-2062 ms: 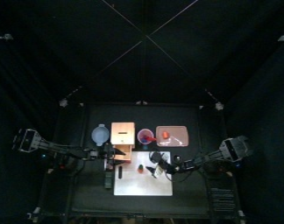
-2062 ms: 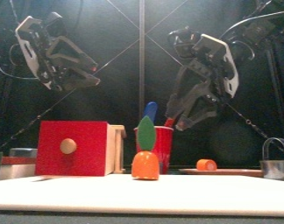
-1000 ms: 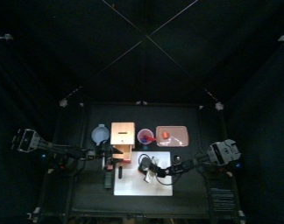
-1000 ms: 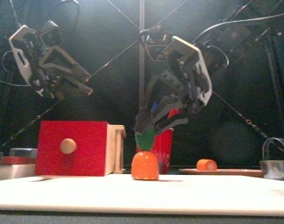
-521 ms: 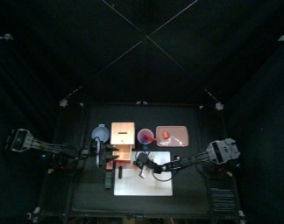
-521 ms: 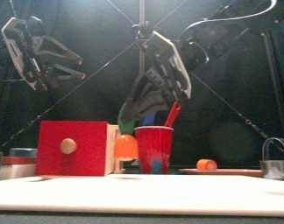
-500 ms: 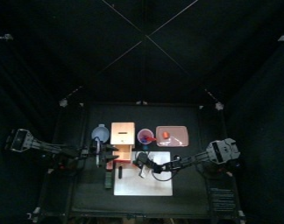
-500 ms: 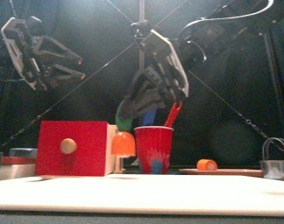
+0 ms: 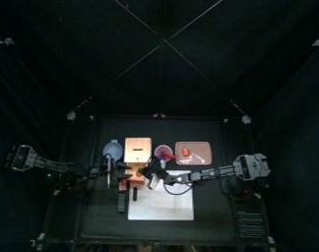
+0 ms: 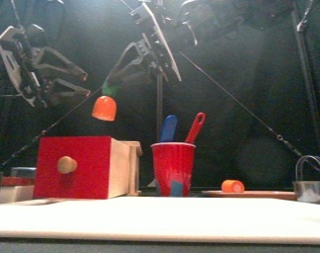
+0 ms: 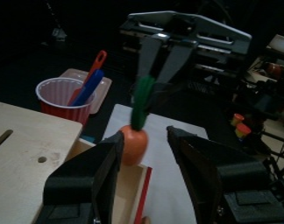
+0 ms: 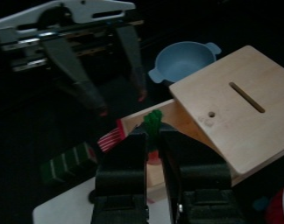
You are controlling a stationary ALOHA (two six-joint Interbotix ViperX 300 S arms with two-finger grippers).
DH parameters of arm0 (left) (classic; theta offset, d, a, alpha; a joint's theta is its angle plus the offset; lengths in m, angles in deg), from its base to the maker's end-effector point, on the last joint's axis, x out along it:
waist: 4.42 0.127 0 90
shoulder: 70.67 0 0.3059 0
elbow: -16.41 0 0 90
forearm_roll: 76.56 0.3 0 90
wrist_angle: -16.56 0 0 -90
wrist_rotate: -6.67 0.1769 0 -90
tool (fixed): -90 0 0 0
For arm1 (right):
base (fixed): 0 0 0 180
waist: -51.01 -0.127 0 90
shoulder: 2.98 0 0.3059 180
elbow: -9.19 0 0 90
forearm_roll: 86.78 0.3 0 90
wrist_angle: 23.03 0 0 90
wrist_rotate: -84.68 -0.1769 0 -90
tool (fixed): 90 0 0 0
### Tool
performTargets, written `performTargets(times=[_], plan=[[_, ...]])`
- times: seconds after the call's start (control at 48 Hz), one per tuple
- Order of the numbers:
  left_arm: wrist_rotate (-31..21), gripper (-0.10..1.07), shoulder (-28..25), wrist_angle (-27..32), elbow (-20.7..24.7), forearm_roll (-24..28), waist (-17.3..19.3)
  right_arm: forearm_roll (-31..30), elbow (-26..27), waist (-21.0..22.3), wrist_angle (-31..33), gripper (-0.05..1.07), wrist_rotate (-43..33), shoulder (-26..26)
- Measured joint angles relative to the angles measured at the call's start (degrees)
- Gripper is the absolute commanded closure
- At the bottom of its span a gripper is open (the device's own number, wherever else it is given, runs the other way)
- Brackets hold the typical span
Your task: Place carrot top in open drawer
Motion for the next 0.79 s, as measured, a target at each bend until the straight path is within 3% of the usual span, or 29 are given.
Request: performTargets(times=[0.396,0.792], plan=[[0.0,0.15,0.0,0.0,0.0,0.0,0.09,0.09,3.08,2.29,-2.9,0.57,0.0,7.03],[0.0,0.15,0.0,0.09,0.0,0.0,0.18,1.93,2.99,2.37,-2.99,0.38,0.0,9.05]])
